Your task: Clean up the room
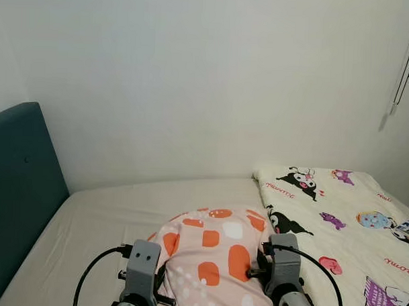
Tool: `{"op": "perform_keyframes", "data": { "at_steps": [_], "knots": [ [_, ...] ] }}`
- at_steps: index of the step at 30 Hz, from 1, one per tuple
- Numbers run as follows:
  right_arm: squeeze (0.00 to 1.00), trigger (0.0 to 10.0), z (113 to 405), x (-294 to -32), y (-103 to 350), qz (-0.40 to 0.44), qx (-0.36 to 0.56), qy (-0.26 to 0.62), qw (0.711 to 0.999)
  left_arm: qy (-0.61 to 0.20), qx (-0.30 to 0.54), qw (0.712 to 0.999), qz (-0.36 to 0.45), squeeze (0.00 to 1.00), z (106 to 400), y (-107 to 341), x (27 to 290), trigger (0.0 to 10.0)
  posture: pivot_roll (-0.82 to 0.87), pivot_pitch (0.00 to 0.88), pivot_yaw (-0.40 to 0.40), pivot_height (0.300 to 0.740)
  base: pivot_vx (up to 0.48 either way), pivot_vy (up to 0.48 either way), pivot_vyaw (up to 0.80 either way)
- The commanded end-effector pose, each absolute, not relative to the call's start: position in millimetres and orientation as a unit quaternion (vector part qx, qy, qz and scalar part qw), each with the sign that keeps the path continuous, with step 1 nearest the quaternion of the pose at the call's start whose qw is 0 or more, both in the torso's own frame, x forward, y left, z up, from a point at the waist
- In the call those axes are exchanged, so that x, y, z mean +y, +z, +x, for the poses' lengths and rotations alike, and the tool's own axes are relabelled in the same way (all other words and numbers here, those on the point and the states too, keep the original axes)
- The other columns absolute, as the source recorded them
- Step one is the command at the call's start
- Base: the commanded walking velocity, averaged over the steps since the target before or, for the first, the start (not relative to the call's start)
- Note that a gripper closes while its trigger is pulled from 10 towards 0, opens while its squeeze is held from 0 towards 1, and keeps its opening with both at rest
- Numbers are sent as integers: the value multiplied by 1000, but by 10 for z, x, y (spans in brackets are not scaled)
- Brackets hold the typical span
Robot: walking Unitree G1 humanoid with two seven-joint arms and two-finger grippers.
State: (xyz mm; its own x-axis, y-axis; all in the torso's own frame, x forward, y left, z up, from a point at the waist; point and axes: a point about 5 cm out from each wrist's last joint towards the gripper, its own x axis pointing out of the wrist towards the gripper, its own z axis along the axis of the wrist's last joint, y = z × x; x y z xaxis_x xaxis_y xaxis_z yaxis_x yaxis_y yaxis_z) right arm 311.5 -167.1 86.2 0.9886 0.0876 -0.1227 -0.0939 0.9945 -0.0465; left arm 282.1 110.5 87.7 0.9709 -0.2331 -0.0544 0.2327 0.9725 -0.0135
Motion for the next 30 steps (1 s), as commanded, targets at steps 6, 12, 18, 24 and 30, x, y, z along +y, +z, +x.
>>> {"op": "perform_keyframes", "data": {
  "at_steps": [6, 12, 18, 24, 30],
  "knots": [
    [0, 10000, 3127, -1584, 894, -34, 44, 63, 996, -120, 3, 993, 1, 0, 2841, 942, 1095, 10000, -77, 60, 13, 740, 0, 0, 0],
    [0, 10000, 3121, -1574, 888, -37, 42, 64, 996, -119, 0, 993, 1, 0, 2863, 960, 1085, 10000, -77, 61, 14, 740, 0, 0, 0],
    [0, 10000, 3128, -1565, 888, -38, 41, 65, 996, -123, -5, 992, -1, 0, 2864, 980, 1082, 10000, -75, 63, 12, 740, 0, 0, 0],
    [0, 10000, 3127, -1557, 885, -40, 40, 70, 996, -123, -8, 992, -1, 0, 2866, 992, 1099, 10000, -75, 59, 10, 740, 0, 0, 0],
    [0, 10000, 3121, -1557, 879, -40, 40, 72, 996, -127, -14, 992, 0, 0, 2869, 1014, 1108, 10000, -75, 57, 11, 740, 0, 0, 0]
  ]
}}
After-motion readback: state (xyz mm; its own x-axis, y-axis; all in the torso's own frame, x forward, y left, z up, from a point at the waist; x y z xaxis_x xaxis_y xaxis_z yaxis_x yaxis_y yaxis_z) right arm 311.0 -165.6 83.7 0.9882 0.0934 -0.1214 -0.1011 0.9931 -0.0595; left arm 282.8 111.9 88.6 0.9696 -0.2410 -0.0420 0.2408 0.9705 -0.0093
